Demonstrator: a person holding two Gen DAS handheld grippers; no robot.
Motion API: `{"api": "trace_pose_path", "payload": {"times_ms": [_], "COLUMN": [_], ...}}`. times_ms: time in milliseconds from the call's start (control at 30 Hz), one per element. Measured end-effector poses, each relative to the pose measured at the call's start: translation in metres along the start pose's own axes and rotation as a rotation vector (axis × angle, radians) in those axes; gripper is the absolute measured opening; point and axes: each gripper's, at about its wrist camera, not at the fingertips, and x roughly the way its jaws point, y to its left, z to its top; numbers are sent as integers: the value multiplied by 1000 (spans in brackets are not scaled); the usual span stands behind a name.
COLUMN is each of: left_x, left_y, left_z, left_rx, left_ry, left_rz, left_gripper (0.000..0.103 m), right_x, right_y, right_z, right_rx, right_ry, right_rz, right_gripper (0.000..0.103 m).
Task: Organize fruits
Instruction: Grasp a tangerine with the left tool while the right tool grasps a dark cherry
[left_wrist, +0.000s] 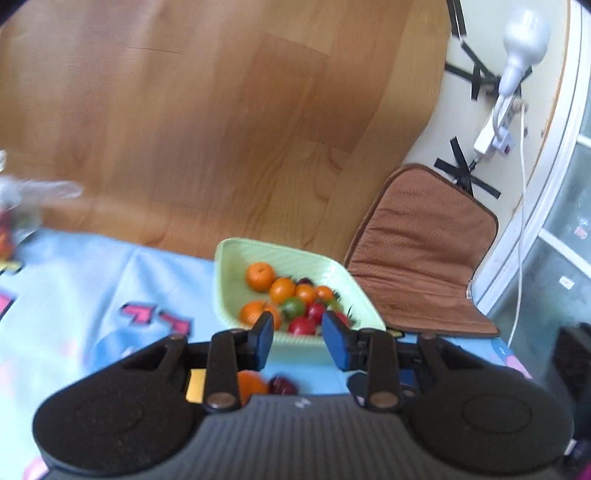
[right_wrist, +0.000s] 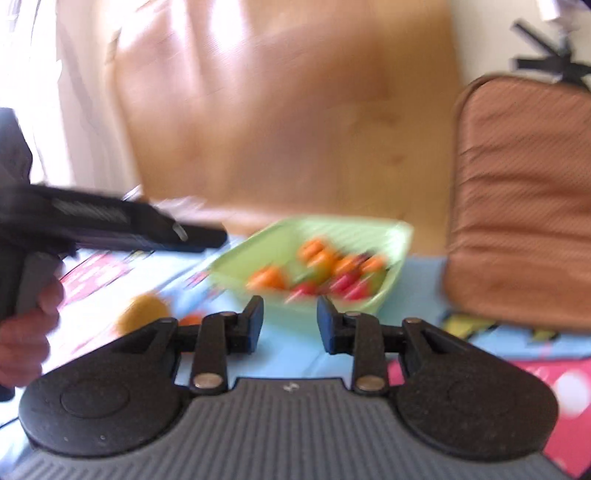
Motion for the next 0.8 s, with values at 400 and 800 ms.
{"api": "trace_pose_path", "payload": {"times_ms": [400, 800], "left_x": [-55, -48], "left_y": [5, 18], "left_z": [-73, -88], "left_rx": [17, -27], "left_ry": [114, 137], "left_rz": [-21, 9], "left_gripper": [30, 32], "right_x": [46, 81], "right_y": [40, 58], "right_z": [16, 18], "right_rx": [-160, -462], "right_ry": [120, 213], "right_rz": [63, 158], "right_gripper": [39, 51]}}
